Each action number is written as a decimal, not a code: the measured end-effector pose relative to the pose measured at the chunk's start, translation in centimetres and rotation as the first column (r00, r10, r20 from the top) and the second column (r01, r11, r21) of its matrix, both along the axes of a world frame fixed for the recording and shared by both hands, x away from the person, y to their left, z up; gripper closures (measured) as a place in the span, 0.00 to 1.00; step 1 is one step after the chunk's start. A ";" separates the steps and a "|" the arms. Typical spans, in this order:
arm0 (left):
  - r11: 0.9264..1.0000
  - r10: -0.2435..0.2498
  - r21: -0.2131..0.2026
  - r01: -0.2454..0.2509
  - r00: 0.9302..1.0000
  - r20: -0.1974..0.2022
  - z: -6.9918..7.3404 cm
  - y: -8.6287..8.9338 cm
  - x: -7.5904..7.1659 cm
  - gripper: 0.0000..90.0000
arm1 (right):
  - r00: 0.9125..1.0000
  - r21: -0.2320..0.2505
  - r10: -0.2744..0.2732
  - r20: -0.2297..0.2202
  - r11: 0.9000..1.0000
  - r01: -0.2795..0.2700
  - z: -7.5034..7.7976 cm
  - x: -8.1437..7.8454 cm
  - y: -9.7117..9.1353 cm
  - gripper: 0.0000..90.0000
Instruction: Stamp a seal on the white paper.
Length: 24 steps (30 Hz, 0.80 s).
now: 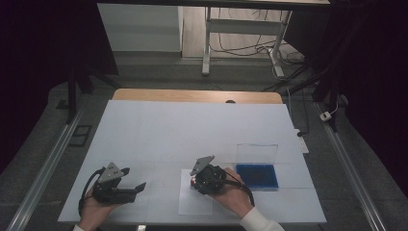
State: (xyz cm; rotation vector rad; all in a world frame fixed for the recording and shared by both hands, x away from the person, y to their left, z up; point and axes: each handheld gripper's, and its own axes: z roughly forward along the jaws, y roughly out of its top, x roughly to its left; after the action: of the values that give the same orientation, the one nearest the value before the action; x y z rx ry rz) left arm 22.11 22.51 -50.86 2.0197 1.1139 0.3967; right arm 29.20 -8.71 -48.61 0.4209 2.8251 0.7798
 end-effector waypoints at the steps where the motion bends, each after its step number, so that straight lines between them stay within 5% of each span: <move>1: 1.000 0.000 0.001 0.000 1.000 0.000 0.0 0.0 0.0 0.20 | 1.000 -0.001 -0.007 -0.007 1.000 0.007 0.0 0.0 0.0 0.78; 24: 1.000 0.009 0.006 -0.009 1.000 -0.003 0.0 0.1 -0.1 0.20 | 1.000 -0.018 -0.021 -0.018 1.000 0.020 -0.4 0.1 0.1 0.79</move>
State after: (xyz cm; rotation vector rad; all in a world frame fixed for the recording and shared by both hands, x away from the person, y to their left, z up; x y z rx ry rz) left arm 22.04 22.62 -50.87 2.0220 1.1247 0.4023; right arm 29.28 -8.59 -49.05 0.4555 2.8375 0.7500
